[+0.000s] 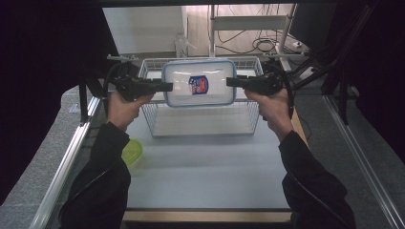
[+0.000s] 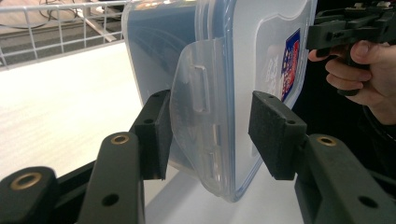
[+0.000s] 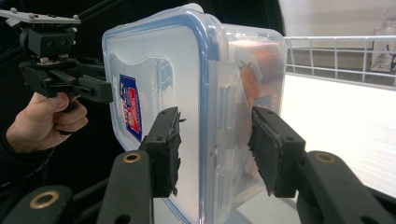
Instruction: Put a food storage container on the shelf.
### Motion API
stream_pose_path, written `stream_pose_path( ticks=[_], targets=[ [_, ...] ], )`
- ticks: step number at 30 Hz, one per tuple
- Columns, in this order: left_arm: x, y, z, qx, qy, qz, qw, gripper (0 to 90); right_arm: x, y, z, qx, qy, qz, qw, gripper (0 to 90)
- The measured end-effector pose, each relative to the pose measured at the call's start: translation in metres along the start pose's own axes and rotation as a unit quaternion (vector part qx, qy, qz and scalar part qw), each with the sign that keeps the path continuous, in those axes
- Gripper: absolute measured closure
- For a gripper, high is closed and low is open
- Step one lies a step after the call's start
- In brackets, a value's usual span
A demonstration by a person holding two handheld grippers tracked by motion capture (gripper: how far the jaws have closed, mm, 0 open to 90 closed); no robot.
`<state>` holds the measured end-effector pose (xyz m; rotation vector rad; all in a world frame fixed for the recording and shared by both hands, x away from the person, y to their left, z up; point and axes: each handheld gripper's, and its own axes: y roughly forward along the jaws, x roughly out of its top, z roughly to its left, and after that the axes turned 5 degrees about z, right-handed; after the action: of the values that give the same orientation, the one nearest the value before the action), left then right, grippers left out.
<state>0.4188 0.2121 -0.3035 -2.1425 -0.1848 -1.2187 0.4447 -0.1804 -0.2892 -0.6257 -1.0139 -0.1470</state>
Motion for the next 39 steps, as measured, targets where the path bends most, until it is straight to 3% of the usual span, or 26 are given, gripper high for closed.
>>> stream_pose_path(
  ticks=[8,18,21,27,32,35,38,39],
  targets=[
    [0.011,0.012,0.013,0.003,-0.006,0.0,1.0,50.1,0.008,0.007,-0.015,-0.008,0.014,-0.005,0.9999,53.2],
    [0.011,0.027,0.021,0.002,-0.02,0.002,0.9998,49.8,0.008,0.013,-0.032,-0.014,0.036,-0.004,0.9993,52.6],
    [0.011,0.028,0.021,0.003,-0.015,-0.005,0.9999,49.8,0.006,0.013,-0.035,-0.01,0.042,-0.003,0.999,52.4],
    [0.008,0.032,0.016,0.028,0.02,-0.01,0.9994,45.7,0.005,0.013,-0.035,-0.019,0.033,-0.005,0.9993,51.6],
    [0.008,0.034,0.017,0.03,0.019,-0.014,0.9993,44.7,0.006,0.015,-0.035,-0.026,0.032,-0.003,0.9992,50.7],
    [0.007,0.037,0.016,0.059,0.029,-0.003,0.9978,40.3,0.006,0.016,-0.034,-0.032,0.03,0.0,0.999,49.5],
    [0.005,0.043,0.017,0.068,0.038,0.016,0.9968,43.7,0.005,0.018,-0.034,-0.041,0.03,0.001,0.9987,47.0],
    [0.004,0.043,0.017,0.069,0.032,0.003,0.9971,41.1,0.005,0.019,-0.034,-0.044,0.032,0.004,0.9985,44.9]
  ],
)
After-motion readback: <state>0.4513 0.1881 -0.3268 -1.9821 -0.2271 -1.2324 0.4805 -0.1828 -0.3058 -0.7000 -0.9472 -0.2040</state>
